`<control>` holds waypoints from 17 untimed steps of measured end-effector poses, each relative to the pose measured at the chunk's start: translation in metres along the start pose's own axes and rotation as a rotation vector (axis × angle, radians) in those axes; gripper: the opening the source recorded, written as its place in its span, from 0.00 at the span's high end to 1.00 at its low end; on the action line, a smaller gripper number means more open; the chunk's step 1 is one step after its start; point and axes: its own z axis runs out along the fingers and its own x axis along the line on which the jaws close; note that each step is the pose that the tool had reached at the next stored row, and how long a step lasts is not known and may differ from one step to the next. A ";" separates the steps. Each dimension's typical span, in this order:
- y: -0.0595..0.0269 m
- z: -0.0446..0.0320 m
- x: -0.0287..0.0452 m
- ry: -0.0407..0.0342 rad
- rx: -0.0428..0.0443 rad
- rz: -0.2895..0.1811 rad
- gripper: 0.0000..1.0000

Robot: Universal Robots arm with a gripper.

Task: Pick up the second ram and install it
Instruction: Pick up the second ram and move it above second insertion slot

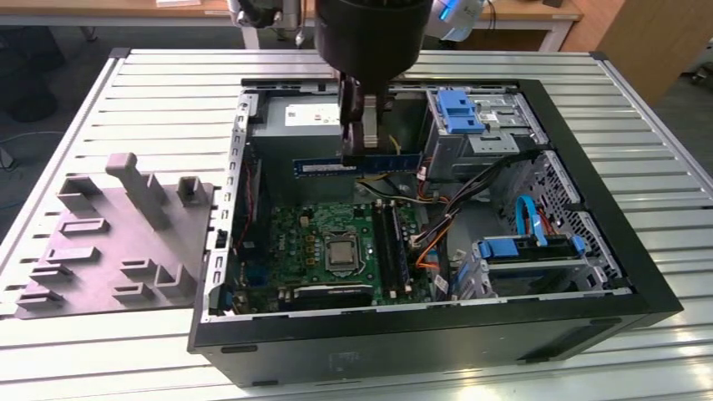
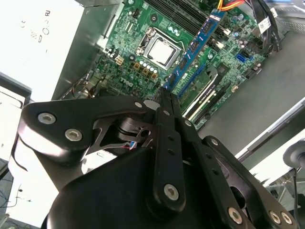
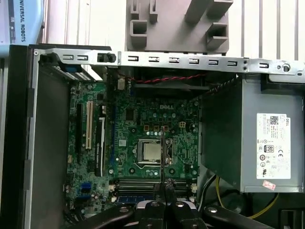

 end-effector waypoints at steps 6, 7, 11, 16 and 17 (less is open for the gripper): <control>-0.0001 0.0063 -0.0035 -0.0004 0.0001 0.000 0.89; -0.0001 0.0072 -0.0045 -0.0003 0.0000 0.000 0.89; -0.0004 0.0129 -0.0051 -0.0004 0.0001 0.000 0.89; -0.0007 0.0204 -0.0047 -0.0003 0.0000 0.000 0.89; -0.0007 0.0214 -0.0046 -0.0003 0.0000 0.000 0.89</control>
